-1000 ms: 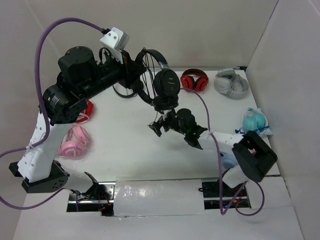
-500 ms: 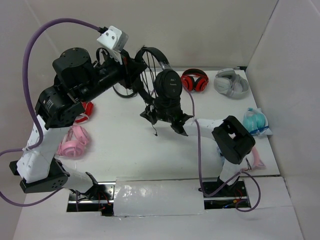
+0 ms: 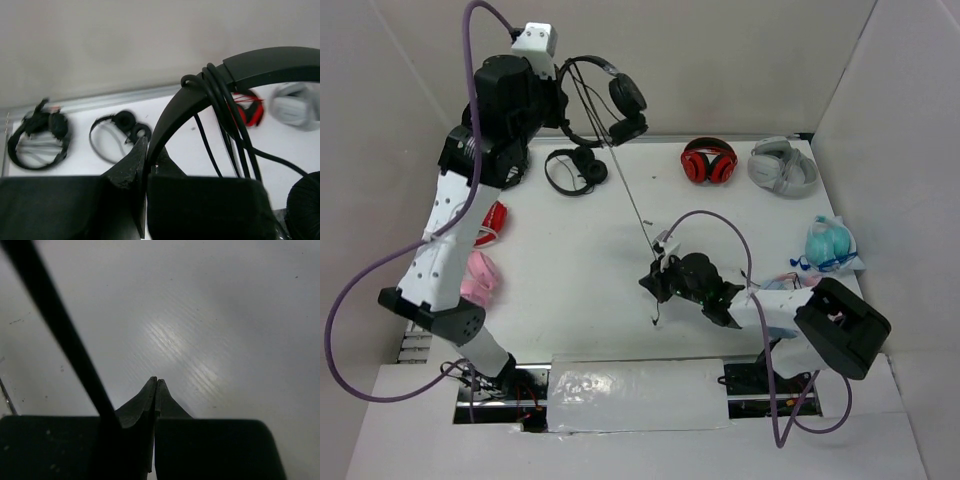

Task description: Wrap the headphones

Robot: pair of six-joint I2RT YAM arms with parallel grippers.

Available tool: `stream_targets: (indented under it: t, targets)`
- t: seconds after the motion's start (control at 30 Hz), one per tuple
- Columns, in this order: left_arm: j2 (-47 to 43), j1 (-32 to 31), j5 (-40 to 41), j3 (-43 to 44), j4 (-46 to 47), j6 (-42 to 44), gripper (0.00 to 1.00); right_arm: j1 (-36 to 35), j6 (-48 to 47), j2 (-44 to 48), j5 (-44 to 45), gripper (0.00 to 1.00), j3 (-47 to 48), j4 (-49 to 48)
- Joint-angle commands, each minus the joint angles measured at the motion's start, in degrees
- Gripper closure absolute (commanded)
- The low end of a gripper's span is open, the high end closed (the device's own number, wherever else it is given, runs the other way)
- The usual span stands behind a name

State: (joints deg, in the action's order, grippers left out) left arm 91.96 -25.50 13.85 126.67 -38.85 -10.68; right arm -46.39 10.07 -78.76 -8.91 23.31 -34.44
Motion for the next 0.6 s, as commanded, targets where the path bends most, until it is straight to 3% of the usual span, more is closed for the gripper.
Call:
stream_targets:
  t: [0.0,0.23,0.4,0.57]
  targets:
    - [0.58,5.62,0.31,3.05,2.91,-6.00,1.00,-2.82,5.75,2.29,8.37,1.00,-2.12,1.03]
    - [5.94,18.62,-2.42,3.23,-1.58,-12.43,1.00,-8.69,9.62,6.86,18.65,1.00,-3.01,9.28]
    - [12.61,18.55,8.03,0.69,-1.93,-13.58,1.00,-18.97,5.41,15.64,34.19,1.00,4.01,23.26]
    - [19.47,18.12,6.98,0.86,-6.58,-18.06,1.00,-23.30,-3.61,24.35,44.84,1.00,14.47,35.37]
